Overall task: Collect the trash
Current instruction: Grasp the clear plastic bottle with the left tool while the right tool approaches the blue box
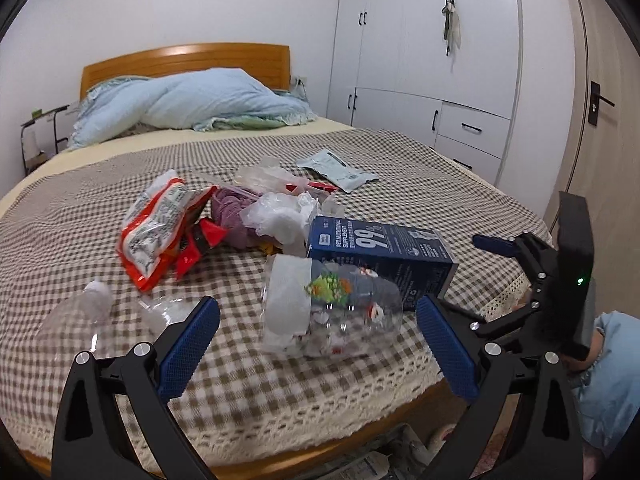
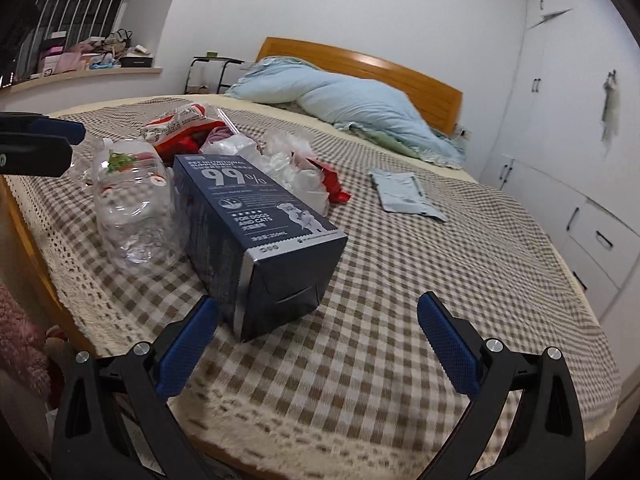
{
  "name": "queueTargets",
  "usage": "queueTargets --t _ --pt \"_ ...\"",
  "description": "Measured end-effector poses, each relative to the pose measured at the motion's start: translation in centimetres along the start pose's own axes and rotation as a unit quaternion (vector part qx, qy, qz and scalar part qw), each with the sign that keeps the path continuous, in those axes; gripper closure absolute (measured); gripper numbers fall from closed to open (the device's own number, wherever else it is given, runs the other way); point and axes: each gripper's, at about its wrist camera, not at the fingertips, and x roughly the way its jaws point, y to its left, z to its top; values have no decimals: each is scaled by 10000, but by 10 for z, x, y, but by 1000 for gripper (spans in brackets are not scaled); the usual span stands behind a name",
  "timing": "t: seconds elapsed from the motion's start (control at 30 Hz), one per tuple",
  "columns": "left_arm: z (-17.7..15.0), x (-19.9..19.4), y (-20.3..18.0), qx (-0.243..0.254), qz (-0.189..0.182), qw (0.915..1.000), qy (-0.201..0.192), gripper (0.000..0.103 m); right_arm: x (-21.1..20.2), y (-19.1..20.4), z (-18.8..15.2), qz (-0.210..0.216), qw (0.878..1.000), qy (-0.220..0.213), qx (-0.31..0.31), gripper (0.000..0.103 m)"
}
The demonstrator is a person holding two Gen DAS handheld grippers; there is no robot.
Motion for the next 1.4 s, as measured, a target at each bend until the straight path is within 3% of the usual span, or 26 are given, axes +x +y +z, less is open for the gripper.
queueTargets --t 0.1,0.23,0.4,0.5,0.53,0.6,0.73,1.07,1.33,1.4 --pt "6 14 6 -92 -79 9997 203 8 8 -6 2 123 9996 54 237 8" --pt "8 28 10 -153 -307 9986 398 18 15 -9 7 370 9983 68 443 8" --pt "8 44 20 -397 -841 9938 609 43 27 -14 8 455 9960 192 749 7" --pt "8 44 26 -521 -1196 9899 563 63 32 -11 10 392 9960 238 762 7" --pt "8 43 27 -564 -1321 9880 561 63 33 -9 11 387 9959 256 776 7" --pt "9 39 29 -592 -1521 9854 493 83 36 -5 13 398 9956 280 795 7" --pt "15 27 31 -660 -1881 9793 360 99 40 2 16 348 9965 313 691 7" --pt "40 -7 33 -376 -1228 9914 -237 102 39 9 21 33 9946 319 982 7" --pt "49 -6 48 -567 -750 9951 -299 102 49 14 29 -188 9913 514 1201 7" --pt "51 -7 48 -533 -686 9956 -344 102 50 16 29 -522 9872 593 1386 7"
